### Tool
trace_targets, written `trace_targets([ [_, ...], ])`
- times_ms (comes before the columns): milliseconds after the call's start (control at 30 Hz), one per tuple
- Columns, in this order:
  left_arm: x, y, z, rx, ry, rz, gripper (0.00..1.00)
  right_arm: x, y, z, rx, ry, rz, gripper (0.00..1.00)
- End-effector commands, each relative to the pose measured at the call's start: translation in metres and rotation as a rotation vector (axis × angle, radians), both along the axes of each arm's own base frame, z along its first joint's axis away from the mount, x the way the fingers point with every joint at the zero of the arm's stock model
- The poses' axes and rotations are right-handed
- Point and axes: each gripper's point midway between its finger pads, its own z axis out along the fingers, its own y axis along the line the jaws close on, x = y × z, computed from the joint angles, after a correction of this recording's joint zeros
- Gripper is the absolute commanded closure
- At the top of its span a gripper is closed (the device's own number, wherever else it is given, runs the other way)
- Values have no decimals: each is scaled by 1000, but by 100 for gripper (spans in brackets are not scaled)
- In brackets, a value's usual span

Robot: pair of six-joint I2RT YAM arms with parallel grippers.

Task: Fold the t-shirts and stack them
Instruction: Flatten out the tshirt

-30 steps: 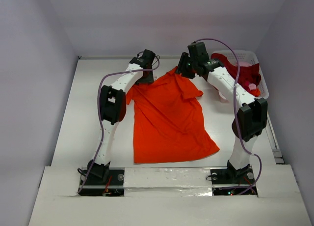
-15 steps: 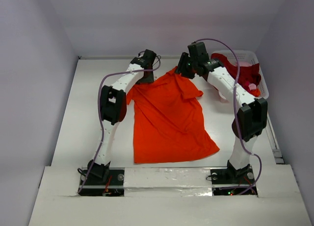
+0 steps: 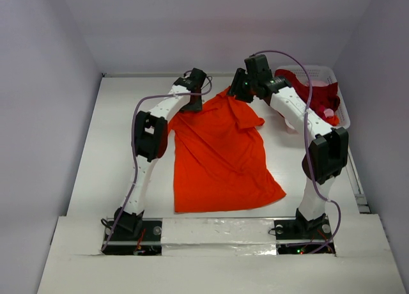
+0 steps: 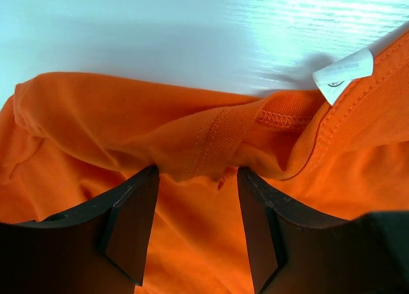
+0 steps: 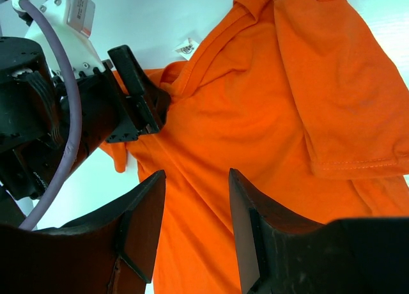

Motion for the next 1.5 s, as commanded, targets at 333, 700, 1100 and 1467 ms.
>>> trace_targets([
  [333,1,0,8,18,-14,-1,89,5,2,44,58,-105,4,50],
  [700,4,1,15,19,-33,13,100,3,3,47,65,-109,9,50],
  [1100,21,-3,58,-43,-126,42,100,-9,0,34,69,-85,18,51],
  [1467,41,25,70,-52,-190,140,100,-25,-9,45,57,-109,24,51],
])
